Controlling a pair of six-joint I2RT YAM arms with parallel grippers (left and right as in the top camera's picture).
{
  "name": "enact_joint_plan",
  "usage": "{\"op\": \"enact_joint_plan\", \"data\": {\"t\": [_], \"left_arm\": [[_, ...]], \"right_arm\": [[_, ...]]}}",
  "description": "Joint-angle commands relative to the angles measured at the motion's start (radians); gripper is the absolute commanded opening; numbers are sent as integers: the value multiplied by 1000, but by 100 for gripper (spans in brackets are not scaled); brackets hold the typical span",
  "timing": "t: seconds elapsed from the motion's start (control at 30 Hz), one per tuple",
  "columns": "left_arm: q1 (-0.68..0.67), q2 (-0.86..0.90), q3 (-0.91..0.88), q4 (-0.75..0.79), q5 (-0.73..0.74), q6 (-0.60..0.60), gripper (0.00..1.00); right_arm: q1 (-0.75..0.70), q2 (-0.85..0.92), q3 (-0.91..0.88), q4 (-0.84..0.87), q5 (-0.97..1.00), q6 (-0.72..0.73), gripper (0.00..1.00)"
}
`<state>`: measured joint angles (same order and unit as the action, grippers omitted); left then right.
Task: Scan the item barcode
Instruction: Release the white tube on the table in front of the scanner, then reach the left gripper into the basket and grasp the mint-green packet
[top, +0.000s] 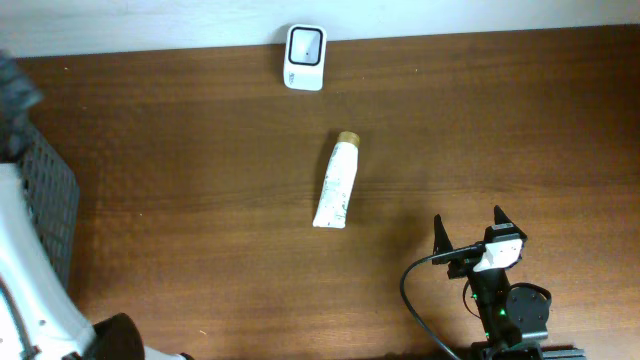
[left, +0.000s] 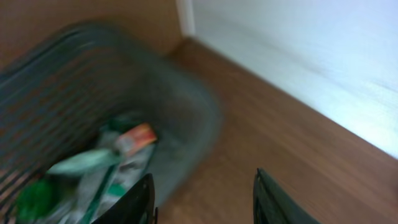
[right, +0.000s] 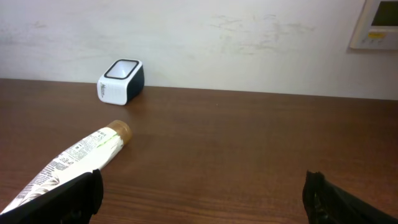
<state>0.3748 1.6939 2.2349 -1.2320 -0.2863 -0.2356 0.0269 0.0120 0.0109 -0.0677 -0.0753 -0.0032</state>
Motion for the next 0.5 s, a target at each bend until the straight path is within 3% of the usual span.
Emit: {"op": "enact_joint_plan", "data": {"t": [0.0,0.27,0.47], "left_arm": [[152,12,-64,-13,2,-86,42],[383,15,-328,73,2,-86,45],[456,62,-447,158,2,-86,56]], "right_arm": [[6,-6,-5,-4,2,0,98],[6,-6,-5,-4,2,0,98],[6,-6,-5,-4,2,0,98]]}}
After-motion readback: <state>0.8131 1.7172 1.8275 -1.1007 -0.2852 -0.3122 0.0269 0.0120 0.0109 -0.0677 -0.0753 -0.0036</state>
